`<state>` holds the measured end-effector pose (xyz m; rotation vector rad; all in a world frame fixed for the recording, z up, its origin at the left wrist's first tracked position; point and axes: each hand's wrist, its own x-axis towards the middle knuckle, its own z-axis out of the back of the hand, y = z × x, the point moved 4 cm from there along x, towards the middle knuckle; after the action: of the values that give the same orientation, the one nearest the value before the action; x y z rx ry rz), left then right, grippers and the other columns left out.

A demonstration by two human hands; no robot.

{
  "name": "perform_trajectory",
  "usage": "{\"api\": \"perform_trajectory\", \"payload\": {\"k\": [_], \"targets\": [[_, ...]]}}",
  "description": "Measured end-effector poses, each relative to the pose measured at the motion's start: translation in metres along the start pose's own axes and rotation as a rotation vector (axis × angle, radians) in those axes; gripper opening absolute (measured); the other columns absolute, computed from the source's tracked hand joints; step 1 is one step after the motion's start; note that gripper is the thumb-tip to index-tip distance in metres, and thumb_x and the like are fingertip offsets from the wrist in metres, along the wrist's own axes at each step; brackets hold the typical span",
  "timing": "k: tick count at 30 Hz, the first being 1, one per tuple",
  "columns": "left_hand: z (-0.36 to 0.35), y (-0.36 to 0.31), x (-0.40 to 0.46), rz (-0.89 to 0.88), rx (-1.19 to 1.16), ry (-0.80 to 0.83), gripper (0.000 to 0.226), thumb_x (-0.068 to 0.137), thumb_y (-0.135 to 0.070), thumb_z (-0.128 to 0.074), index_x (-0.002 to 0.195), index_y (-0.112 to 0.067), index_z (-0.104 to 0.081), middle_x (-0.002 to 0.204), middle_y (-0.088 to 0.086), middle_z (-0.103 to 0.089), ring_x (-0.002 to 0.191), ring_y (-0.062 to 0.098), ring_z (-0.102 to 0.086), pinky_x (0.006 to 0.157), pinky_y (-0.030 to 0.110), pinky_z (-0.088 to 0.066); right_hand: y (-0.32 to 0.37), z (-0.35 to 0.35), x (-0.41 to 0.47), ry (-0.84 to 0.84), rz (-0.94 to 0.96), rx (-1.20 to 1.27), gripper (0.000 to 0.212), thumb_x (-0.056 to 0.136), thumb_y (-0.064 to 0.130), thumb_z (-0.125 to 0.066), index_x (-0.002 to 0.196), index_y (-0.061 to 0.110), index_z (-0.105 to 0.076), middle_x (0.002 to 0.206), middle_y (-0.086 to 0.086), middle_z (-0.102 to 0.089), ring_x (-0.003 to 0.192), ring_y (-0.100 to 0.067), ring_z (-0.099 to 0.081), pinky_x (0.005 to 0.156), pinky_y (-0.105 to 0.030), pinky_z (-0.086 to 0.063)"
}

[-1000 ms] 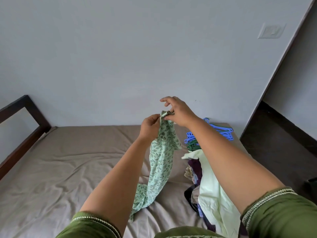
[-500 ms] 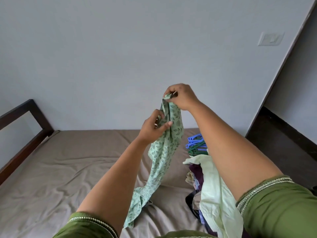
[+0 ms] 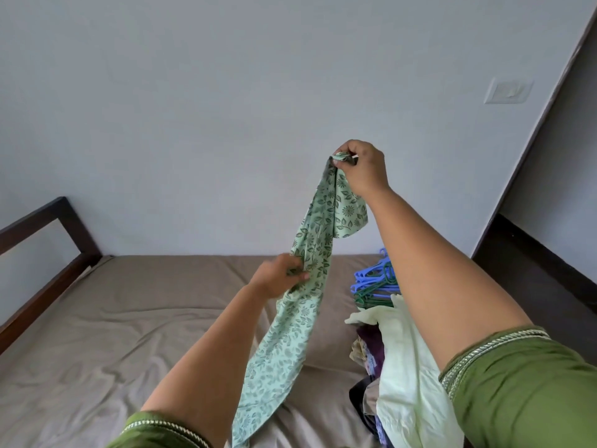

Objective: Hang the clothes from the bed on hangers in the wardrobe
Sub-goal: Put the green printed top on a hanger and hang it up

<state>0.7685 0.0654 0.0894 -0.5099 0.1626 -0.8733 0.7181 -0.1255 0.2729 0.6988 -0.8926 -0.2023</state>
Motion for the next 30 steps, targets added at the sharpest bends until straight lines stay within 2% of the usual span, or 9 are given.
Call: {"api": "perform_trajectory", "payload": {"k": [3,7,11,13,16,18,21,26,30], "targets": [[-0.032,0.029,-0.011,0.126,0.107,0.212,0.015,0.096,-0.029,-0.057,0.1,-0.018,-0.064,0.099,0.002,-0.067,0.09,0.019,-0.064,0.08,0.028,-0.051,-0.007,-0.001,0.0,-0.036,-0.009,0.002,0.01,0.083,0.006,-0.071,0.093,0.004,-0.07,0.096,-0.008,-0.068,0.082,-0.014,-0.057,0.069,-0.013,-0.04],[-0.044,0.053,-0.02,0.251,-0.081,0.001,0.01,0.089,-0.03,-0.06,0.094,-0.025,-0.067,0.1,-0.002,-0.066,0.091,0.017,-0.062,0.084,0.033,-0.054,-0.018,0.005,0.007,-0.108,-0.039,0.025,0.011,0.084,0.008,-0.07,0.095,0.006,-0.07,0.097,-0.005,-0.066,0.085,-0.012,-0.057,0.069,-0.012,-0.04],[-0.037,0.043,-0.012,0.243,-0.049,-0.034,0.08,0.07,-0.068,-0.07,0.136,-0.027,-0.05,0.129,-0.001,-0.045,0.117,0.021,-0.05,0.103,0.043,-0.046,-0.015,0.005,0.014,-0.159,-0.004,0.041,0.009,0.085,0.009,-0.07,0.094,0.009,-0.07,0.099,-0.007,-0.067,0.086,-0.011,-0.057,0.069,-0.008,-0.039],[-0.039,0.029,-0.009,0.232,-0.066,0.01,0.102,0.056,-0.082,-0.066,0.141,-0.03,-0.044,0.133,0.0,-0.037,0.117,0.022,-0.047,0.105,0.044,-0.044,-0.012,0.008,0.019,-0.197,0.007,0.06,0.009,0.084,0.008,-0.069,0.094,0.01,-0.07,0.099,-0.007,-0.067,0.086,-0.011,-0.058,0.072,-0.01,-0.04],[-0.052,0.017,0.0,0.131,0.044,0.092,0.082,0.064,-0.084,-0.058,0.123,-0.027,-0.061,0.124,-0.001,-0.042,0.108,0.018,-0.049,0.099,0.039,-0.046,-0.012,0.014,0.028,-0.228,0.021,0.033,0.011,0.084,0.007,-0.067,0.094,0.011,-0.07,0.099,-0.007,-0.068,0.087,-0.013,-0.059,0.073,-0.009,-0.04],[-0.061,0.023,0.005,0.098,0.184,0.182,0.05,0.087,-0.064,-0.054,0.1,-0.017,-0.067,0.104,-0.001,-0.055,0.1,0.02,-0.056,0.089,0.033,-0.049,-0.019,0.02,0.032,-0.255,0.008,0.01,0.012,0.084,0.007,-0.067,0.094,0.012,-0.07,0.099,-0.009,-0.067,0.085,-0.012,-0.058,0.069,0.0,-0.035],[-0.064,0.057,-0.006,0.246,0.068,0.247,0.025,0.099,-0.036,-0.049,0.099,-0.015,-0.063,0.087,-0.001,-0.063,0.083,0.016,-0.061,0.076,0.025,-0.051,-0.036,0.033,0.033,-0.299,-0.034,-0.006,0.01,0.085,0.009,-0.067,0.095,0.01,-0.069,0.102,-0.011,-0.066,0.087,-0.015,-0.059,0.069,0.001,-0.035],[-0.017,0.11,-0.031,0.508,-0.47,-0.124,0.033,0.081,-0.043,-0.073,0.081,-0.01,-0.074,0.06,-0.001,-0.053,0.056,0.012,-0.043,0.055,0.023,-0.033,-0.077,0.053,0.026,-0.384,-0.176,-0.113,0.012,0.091,0.008,-0.061,0.101,0.009,-0.067,0.11,-0.014,-0.059,0.094,-0.02,-0.058,0.076,-0.017,-0.04],[0.001,0.117,-0.037,0.558,-0.508,-0.275,0.039,0.069,-0.039,-0.082,0.068,-0.003,-0.066,0.054,0.0,-0.048,0.05,0.012,-0.035,0.05,0.022,-0.033,-0.097,0.037,0.017,-0.268,-0.321,-0.172,0.013,0.093,0.011,-0.059,0.103,0.008,-0.067,0.112,-0.015,-0.06,0.097,-0.026,-0.061,0.074,-0.023,-0.045]]}}
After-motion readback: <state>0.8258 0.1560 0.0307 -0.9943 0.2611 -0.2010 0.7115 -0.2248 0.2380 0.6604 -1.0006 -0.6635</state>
